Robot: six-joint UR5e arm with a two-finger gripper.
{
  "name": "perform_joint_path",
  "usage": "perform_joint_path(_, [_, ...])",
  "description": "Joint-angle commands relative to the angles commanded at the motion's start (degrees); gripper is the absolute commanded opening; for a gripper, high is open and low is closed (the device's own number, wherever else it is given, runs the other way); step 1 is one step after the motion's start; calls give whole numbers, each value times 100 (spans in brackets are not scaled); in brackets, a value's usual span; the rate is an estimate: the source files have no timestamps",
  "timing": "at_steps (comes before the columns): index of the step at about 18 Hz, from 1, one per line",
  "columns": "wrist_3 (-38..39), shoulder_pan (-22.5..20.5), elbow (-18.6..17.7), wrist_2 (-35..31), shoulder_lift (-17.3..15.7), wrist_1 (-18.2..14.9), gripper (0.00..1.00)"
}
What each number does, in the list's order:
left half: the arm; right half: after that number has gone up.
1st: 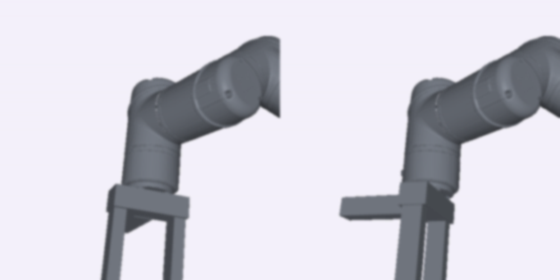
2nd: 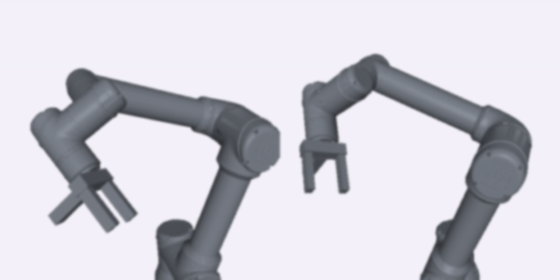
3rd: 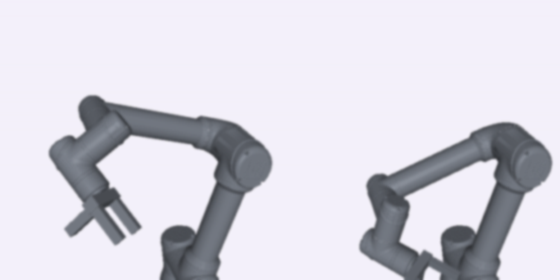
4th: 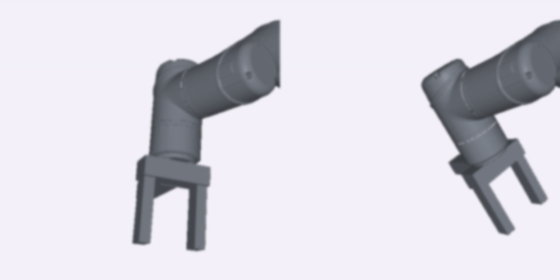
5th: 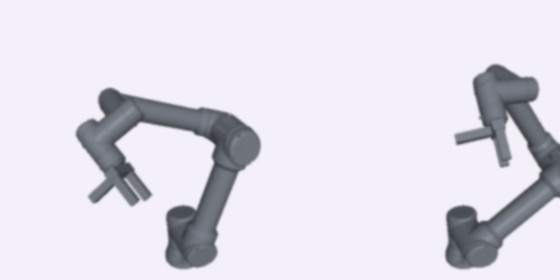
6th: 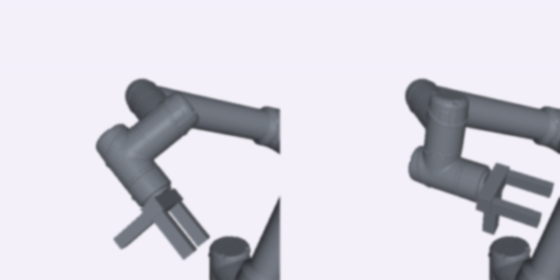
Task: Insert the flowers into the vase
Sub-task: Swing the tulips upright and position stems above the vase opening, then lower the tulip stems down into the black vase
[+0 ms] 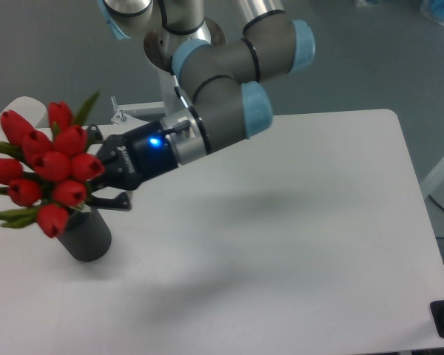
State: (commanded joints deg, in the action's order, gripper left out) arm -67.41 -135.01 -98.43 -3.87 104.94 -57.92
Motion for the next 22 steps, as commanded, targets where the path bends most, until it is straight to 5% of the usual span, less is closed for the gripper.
perform_joint_path(22, [-1072, 132, -642, -9, 44, 9, 7])
